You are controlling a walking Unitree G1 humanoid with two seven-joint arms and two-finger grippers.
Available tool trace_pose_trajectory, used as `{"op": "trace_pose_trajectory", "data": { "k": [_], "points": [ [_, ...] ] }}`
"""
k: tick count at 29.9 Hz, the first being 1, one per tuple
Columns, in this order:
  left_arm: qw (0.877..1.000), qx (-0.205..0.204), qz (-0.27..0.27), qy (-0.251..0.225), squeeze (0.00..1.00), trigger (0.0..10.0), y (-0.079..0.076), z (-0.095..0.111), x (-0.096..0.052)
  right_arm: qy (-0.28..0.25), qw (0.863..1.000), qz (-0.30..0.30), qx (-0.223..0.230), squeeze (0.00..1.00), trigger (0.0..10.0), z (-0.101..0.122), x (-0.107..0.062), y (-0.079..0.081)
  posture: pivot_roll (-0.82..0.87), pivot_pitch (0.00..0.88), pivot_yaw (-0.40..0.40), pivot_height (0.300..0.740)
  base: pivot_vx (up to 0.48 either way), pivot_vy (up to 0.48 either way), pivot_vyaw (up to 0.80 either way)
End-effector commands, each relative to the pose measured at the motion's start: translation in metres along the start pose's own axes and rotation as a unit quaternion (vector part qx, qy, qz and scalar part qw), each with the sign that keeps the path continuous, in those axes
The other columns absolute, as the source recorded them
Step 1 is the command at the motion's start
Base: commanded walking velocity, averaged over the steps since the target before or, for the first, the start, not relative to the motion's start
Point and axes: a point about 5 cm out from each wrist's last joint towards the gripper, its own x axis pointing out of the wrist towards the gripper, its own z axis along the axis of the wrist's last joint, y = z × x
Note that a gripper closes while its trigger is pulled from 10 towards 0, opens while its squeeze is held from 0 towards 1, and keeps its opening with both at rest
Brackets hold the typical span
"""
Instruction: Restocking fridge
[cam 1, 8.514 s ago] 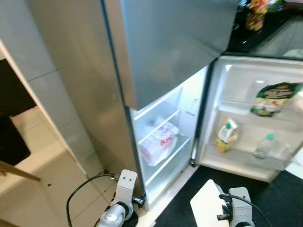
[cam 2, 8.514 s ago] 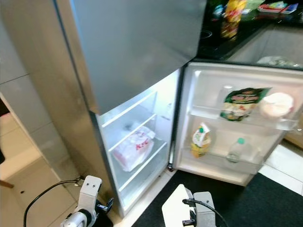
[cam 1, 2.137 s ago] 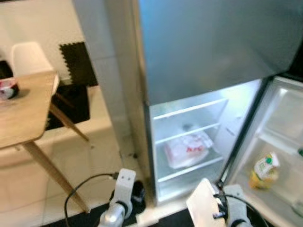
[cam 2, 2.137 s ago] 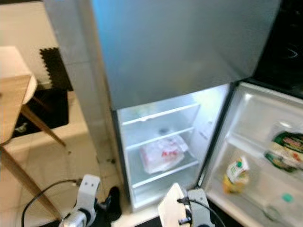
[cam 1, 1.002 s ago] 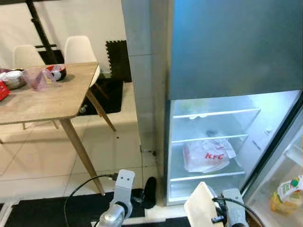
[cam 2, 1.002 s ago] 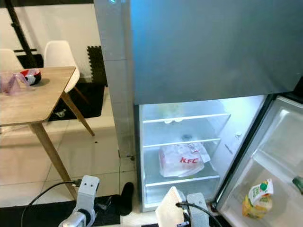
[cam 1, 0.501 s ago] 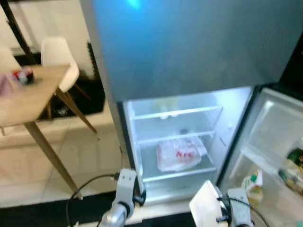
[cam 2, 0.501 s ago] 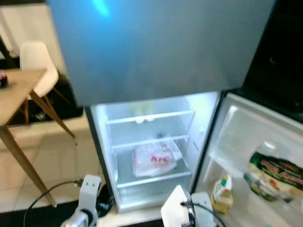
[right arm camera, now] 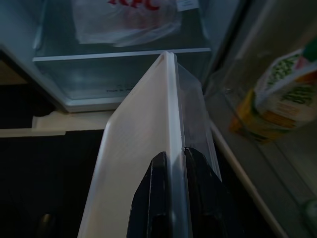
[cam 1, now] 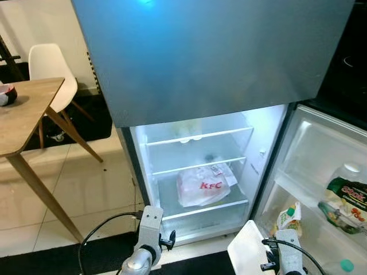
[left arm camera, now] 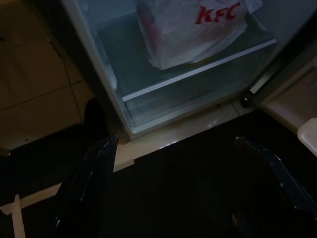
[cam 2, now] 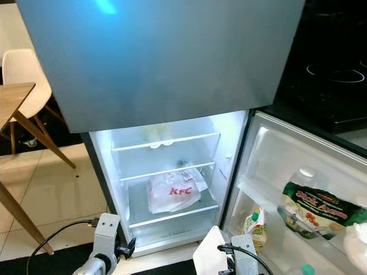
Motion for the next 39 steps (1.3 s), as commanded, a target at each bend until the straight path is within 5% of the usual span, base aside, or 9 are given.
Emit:
{"op": "trace_pose_trajectory", "data": {
  "k": [1, 3, 8, 19, 22, 39],
  "points": [
    [1.000, 0.003, 0.006, 0.013, 0.00, 10.0, 0.004, -0.007, -0.003, 0.004, 1.000, -0.006, 0.006, 0.00, 10.0, 0.002, 0.001, 0.001, -0.08, 0.037, 0.026, 0.740, 0.000, 0.000, 0.00],
    [1.000, 0.004, 0.008, 0.017, 0.00, 10.0, 0.004, -0.008, -0.003, 0.010, 1.000, -0.010, 0.008, 0.00, 10.0, 0.001, 0.001, 0.000, -0.08, 0.037, 0.026, 0.740, 0.000, 0.000, 0.00],
    [1.000, 0.007, 0.009, 0.023, 0.00, 10.0, 0.005, -0.011, -0.005, 0.031, 0.994, -0.038, 0.096, 0.00, 10.0, -0.004, 0.001, -0.004, -0.08, 0.037, 0.026, 0.740, 0.000, 0.000, 0.00],
    [0.998, 0.008, 0.041, 0.056, 0.00, 10.0, 0.015, -0.022, -0.010, 0.041, 0.983, -0.061, 0.167, 0.00, 10.0, -0.003, 0.003, -0.007, -0.07, 0.035, 0.033, 0.740, 0.000, 0.000, 0.00],
    [0.992, -0.004, 0.081, 0.100, 0.00, 10.0, 0.028, -0.039, -0.019, 0.055, 0.984, -0.063, 0.156, 0.00, 10.0, -0.009, 0.001, -0.006, -0.07, 0.029, 0.035, 0.740, 0.000, 0.000, 0.00],
    [0.994, -0.022, 0.071, 0.078, 0.00, 10.0, 0.023, -0.029, -0.013, 0.045, 0.985, -0.063, 0.154, 0.00, 10.0, -0.005, 0.001, -0.009, -0.08, 0.021, 0.036, 0.740, 0.000, 0.000, 0.00]
  ]
}}
